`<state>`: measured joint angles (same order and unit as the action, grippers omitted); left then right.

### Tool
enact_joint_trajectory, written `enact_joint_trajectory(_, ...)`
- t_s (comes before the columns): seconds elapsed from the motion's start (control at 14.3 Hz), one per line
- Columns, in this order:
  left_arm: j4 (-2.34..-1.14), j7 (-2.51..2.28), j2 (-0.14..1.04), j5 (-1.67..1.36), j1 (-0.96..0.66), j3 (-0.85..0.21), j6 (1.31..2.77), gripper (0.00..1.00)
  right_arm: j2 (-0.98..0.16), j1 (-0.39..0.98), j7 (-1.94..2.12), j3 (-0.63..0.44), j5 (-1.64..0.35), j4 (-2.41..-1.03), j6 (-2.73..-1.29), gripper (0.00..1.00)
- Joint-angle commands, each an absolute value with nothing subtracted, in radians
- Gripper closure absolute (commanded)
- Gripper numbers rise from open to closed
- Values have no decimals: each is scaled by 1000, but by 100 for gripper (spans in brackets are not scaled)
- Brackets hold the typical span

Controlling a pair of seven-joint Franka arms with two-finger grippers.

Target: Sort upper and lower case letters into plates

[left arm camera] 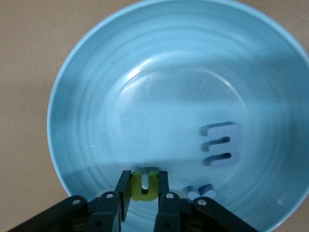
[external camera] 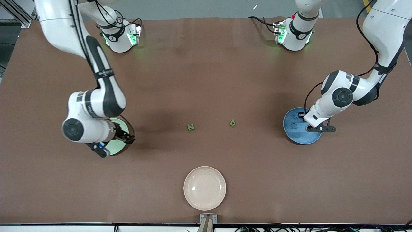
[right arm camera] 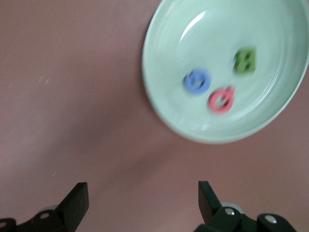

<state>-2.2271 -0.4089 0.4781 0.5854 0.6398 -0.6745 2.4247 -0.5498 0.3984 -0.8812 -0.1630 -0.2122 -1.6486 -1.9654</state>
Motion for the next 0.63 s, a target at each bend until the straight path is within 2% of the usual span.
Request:
enact_joint_trajectory(0.0, -2244, -403, 477, 604, 658, -689, 2439, 91, -546, 538, -1140, -167, -224, -1666, -2041, 0)
enact_joint_trajectory(0.14, -2244, -403, 477, 604, 658, -689, 2439, 89, -558, 621, -1274, -167, -225, -1674, -2132, 0)
enact_joint_trajectory(0.42, -2244, -403, 476, 604, 658, -689, 2439, 77, -662, 735, -1486, -167, -222, -1672, -2327, 0)
enact_joint_trajectory(0.49, -2243, -402, 472, 604, 658, -690, 2439, 58, -676, 748, -1514, -169, -222, -1672, -2345, 1)
enact_joint_trajectory(0.56, -2241, -390, 468, 604, 658, -692, 2439, 25, -689, 761, -1528, -169, -221, -1671, -2355, 3)
